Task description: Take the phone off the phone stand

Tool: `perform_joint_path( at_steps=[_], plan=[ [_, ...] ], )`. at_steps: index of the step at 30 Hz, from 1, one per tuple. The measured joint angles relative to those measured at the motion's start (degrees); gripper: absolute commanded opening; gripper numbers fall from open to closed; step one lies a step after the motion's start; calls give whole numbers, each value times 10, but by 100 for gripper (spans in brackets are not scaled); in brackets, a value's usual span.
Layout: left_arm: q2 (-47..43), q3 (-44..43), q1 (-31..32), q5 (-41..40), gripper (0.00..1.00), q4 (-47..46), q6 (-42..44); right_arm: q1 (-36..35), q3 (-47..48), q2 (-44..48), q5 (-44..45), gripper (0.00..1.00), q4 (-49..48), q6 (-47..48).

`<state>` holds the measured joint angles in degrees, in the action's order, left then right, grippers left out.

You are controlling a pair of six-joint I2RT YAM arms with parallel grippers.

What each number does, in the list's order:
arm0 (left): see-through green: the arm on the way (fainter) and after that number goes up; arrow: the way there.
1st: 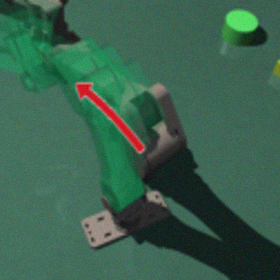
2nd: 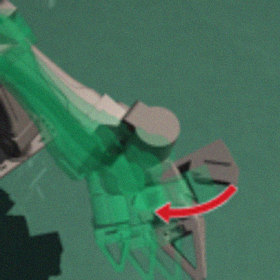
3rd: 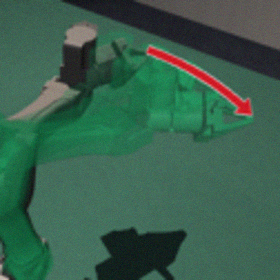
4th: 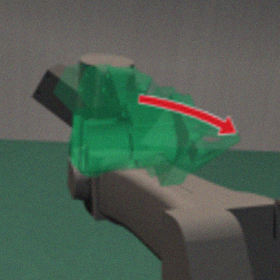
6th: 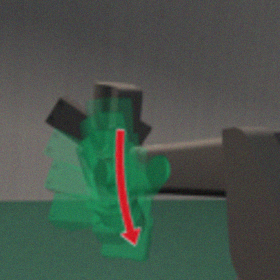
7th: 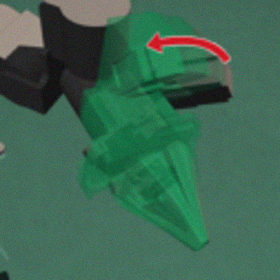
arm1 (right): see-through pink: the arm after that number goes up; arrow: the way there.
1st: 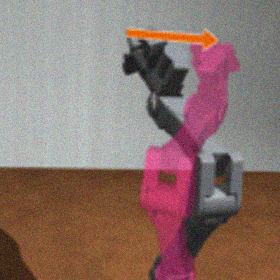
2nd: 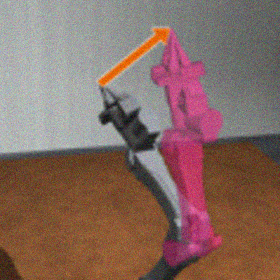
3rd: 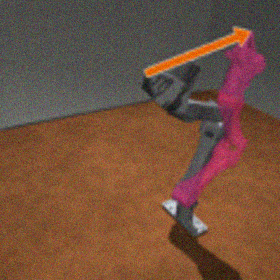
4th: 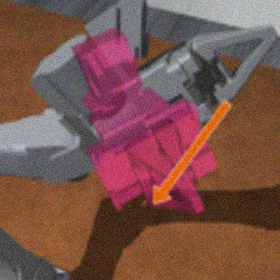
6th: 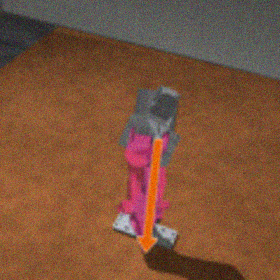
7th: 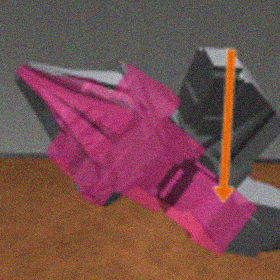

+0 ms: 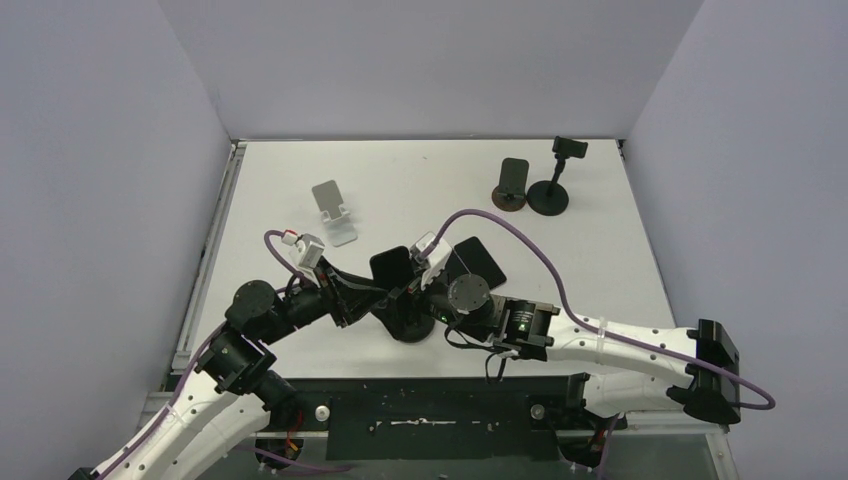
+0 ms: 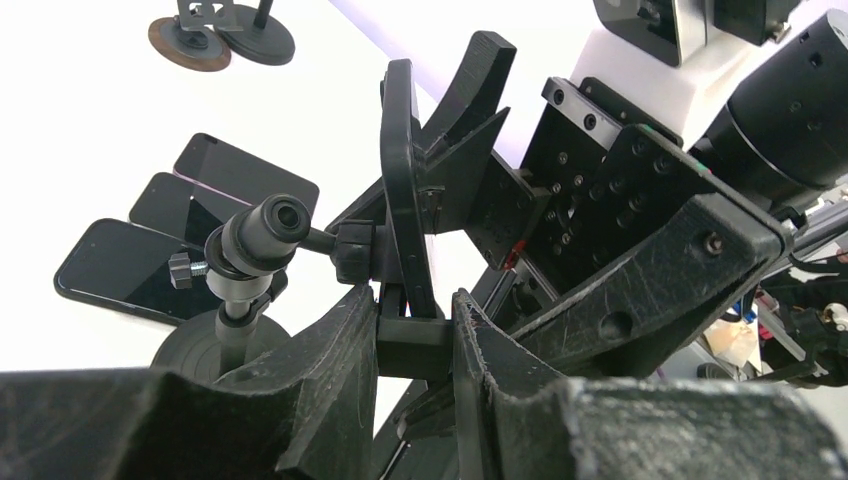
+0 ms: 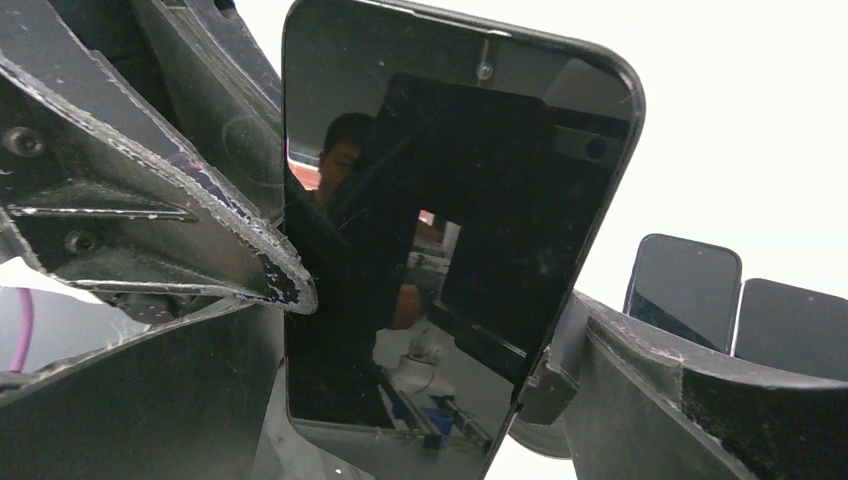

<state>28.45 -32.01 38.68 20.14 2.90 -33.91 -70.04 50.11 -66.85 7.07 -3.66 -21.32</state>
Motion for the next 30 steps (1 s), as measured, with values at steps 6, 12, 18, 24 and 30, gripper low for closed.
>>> perform_joint_path(
  at_steps=[6, 12, 18, 24, 30],
  plan=[
    [0, -6, 0, -7, 0, 12, -1, -24, 7, -10, 49, 94, 16, 6],
    [-2, -9, 0, -15, 0, 22, -2, -52, 8, -12, 95, 75, 31, -8],
    [-3, -9, 0, -14, 9, 24, -2, -61, 8, -14, 120, 35, 33, -21],
    [-10, -9, 0, -8, 56, 23, -9, -65, 8, -16, 127, 12, 39, -17],
    [-35, -9, 0, 22, 60, 19, -19, -66, 8, -17, 124, 6, 49, -14]
  ],
)
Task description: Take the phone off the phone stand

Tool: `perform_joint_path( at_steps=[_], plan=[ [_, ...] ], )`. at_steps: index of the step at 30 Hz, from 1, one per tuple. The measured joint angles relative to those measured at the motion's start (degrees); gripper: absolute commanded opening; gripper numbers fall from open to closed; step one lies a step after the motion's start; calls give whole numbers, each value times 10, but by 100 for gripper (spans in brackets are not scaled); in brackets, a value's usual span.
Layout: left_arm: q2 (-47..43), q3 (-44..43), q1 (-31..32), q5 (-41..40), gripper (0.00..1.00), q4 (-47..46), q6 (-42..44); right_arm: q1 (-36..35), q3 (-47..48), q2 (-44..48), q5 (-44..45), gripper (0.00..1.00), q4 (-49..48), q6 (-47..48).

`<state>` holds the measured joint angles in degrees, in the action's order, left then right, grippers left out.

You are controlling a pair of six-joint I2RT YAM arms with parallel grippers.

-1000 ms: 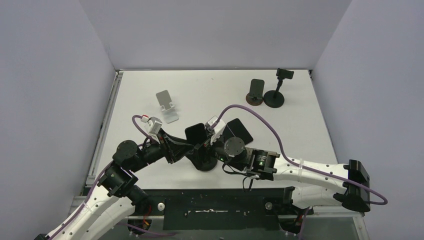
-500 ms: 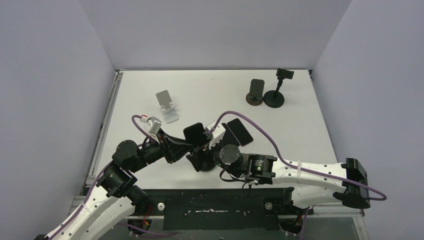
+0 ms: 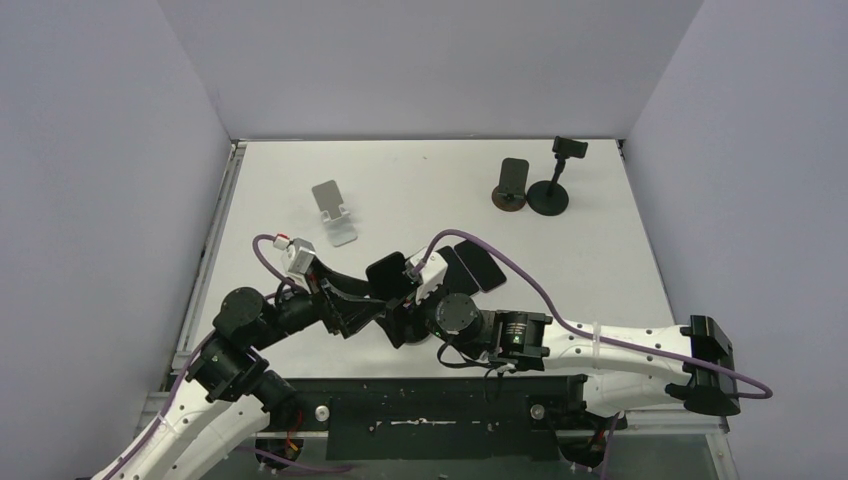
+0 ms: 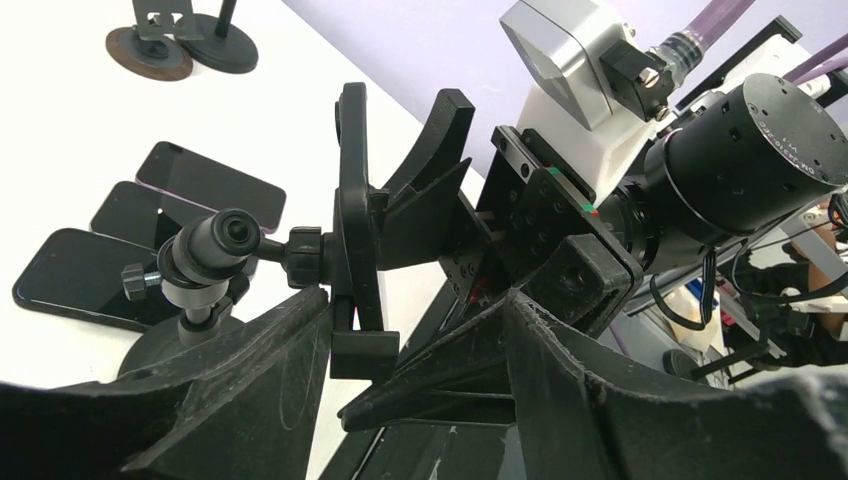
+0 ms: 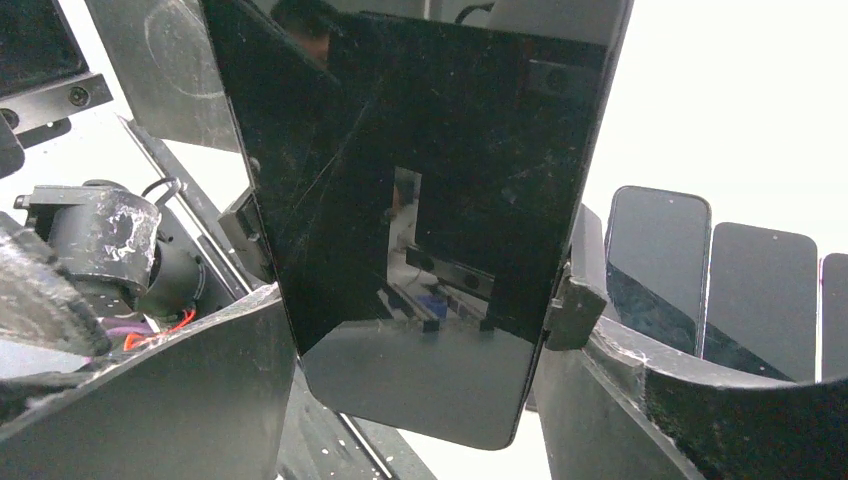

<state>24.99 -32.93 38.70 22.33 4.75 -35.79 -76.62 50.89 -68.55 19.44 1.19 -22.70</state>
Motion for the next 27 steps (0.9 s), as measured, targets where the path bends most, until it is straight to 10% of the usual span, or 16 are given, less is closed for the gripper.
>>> perform_joint_path(
  at_steps=[17, 27],
  plan=[
    [28, 1, 0, 40, 62, 29, 31, 0, -23, 34, -20, 0, 10, 12],
    [31, 1, 0, 58, 17, 43, 46, 0, -26, 35, -26, 0, 6, 15]
  ],
)
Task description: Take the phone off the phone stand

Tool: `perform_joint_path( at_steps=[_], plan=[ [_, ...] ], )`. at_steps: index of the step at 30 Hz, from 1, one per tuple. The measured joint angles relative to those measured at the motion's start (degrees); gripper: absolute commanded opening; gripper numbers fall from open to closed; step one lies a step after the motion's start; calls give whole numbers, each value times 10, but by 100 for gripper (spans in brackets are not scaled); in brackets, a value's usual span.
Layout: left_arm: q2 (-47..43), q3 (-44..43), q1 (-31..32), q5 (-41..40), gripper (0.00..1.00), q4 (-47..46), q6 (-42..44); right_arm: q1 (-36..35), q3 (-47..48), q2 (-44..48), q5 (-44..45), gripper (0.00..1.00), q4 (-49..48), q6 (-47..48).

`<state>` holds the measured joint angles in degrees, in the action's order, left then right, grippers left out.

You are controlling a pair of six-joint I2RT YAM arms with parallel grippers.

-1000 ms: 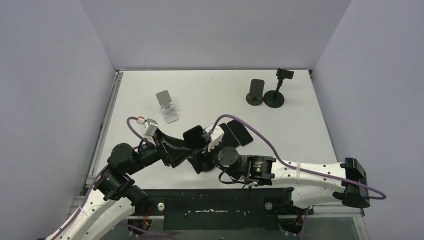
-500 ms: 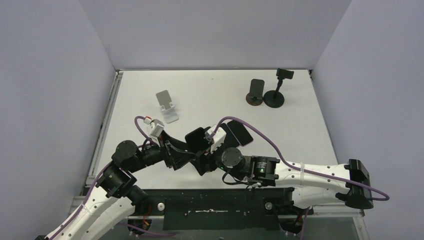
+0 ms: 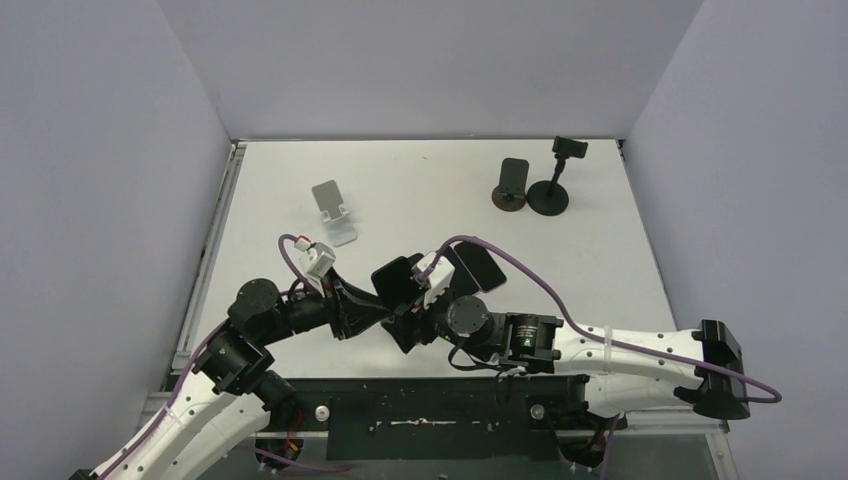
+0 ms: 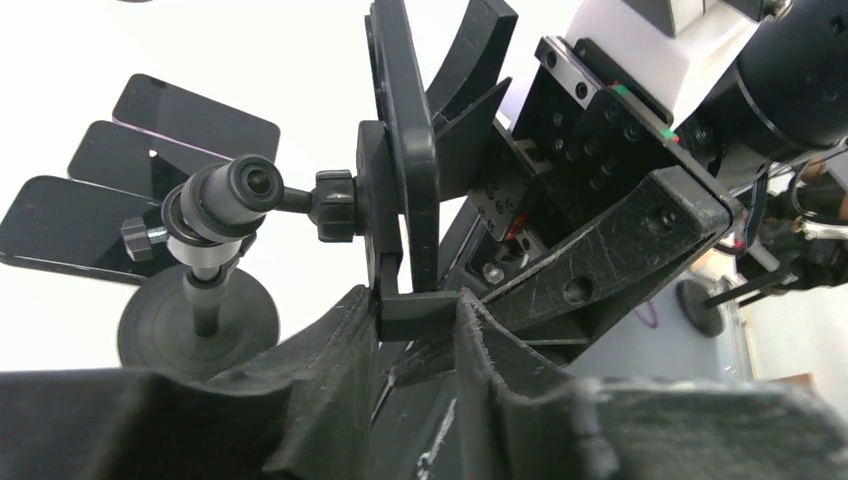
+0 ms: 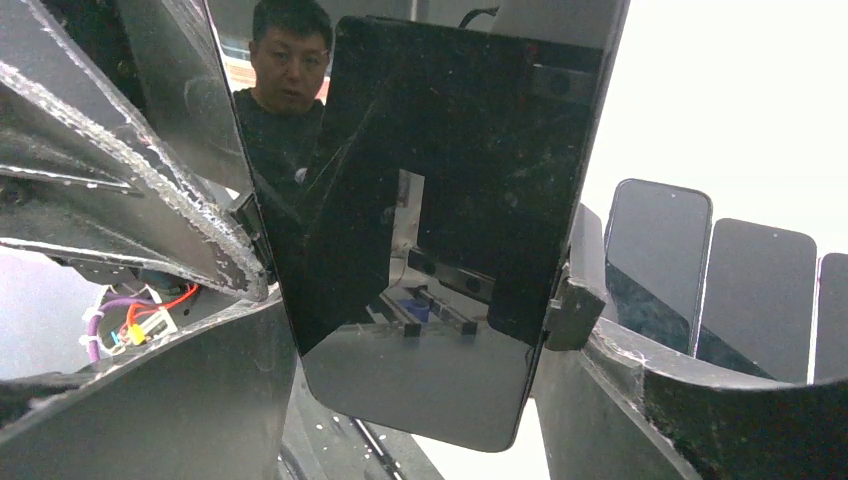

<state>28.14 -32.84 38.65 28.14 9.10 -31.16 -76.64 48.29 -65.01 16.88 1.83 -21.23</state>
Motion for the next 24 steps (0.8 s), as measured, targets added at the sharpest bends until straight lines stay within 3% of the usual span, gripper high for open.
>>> perform_joint_path(
  at_steps=[1, 2, 8, 24],
  plan=[
    [2, 0, 0, 0, 5, 2, 3, 0, -1, 1, 0, 0, 0, 0],
    [3, 0, -1, 3, 0, 1, 5, 0, -1, 2, 0, 0, 0, 0],
    [-5, 0, 0, 8, 0, -4, 19, 3, -15, 16, -11, 0, -15, -3],
    [-45, 89, 3, 6, 0, -135, -33, 68, -110, 91, -174, 0, -111, -40]
  ],
)
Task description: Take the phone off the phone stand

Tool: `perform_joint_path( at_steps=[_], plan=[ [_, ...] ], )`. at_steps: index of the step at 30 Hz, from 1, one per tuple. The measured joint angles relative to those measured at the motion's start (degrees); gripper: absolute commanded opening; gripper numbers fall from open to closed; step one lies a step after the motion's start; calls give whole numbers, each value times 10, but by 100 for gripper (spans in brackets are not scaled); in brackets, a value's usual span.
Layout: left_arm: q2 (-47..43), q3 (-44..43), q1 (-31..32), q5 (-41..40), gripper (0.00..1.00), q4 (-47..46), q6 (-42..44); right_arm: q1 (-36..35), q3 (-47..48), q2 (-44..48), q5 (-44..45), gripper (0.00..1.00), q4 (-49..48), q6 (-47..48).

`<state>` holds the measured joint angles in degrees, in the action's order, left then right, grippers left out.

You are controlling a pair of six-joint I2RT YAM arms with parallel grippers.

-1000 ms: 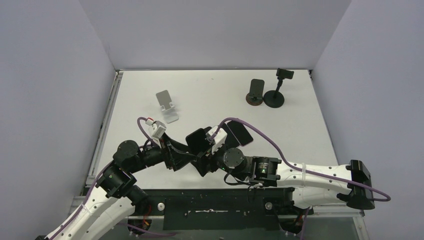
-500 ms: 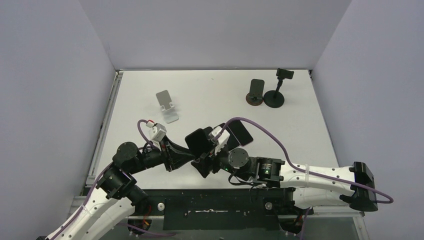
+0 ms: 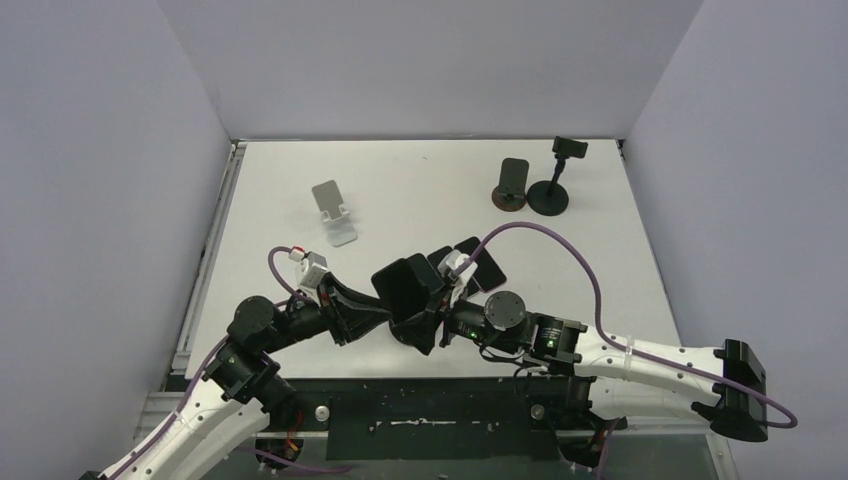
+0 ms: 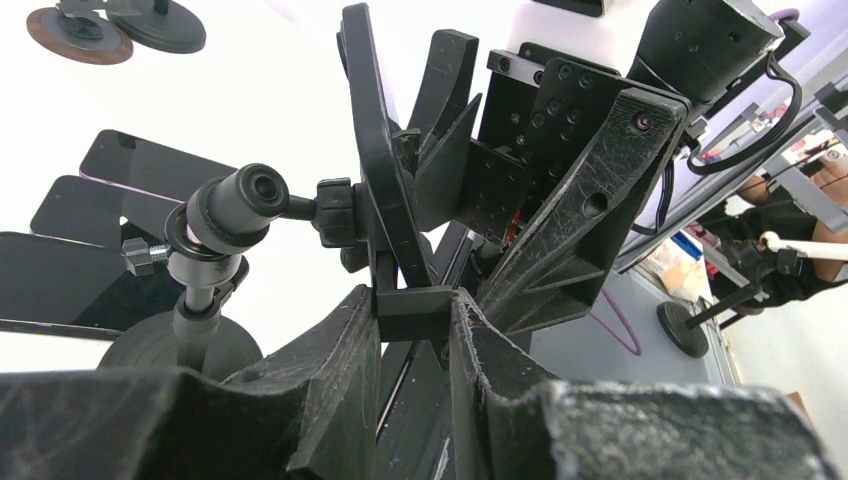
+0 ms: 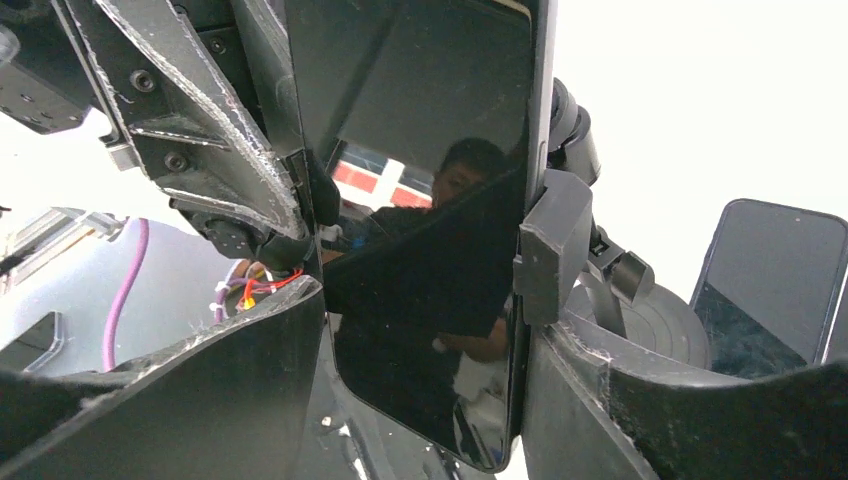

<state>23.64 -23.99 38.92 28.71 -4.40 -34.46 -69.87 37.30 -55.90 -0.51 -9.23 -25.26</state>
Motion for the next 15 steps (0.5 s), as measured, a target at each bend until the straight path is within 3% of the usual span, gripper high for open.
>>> perform_joint_path(
  at_steps=[1, 2, 5, 8, 10, 15],
  plan=[
    [0, 2, 0, -1, 0, -5, -4, 2, -1, 2, -5, 0, -1, -2],
    [0, 3, 0, -2, 0, -7, -7, 5, -1, 2, -9, 8, -2, -5],
    [2, 3, 0, -8, 0, -10, -12, 6, 0, 2, -11, 50, -2, -10],
    [6, 2, 0, -12, 0, -11, -13, 6, 9, 1, -8, 83, 12, -10],
    [10, -2, 0, -16, 0, -10, -13, 3, 25, -3, 0, 93, 31, -7],
    [17, -12, 0, -26, 0, -5, -14, -18, 71, -3, 36, 100, 82, 8]
  ],
)
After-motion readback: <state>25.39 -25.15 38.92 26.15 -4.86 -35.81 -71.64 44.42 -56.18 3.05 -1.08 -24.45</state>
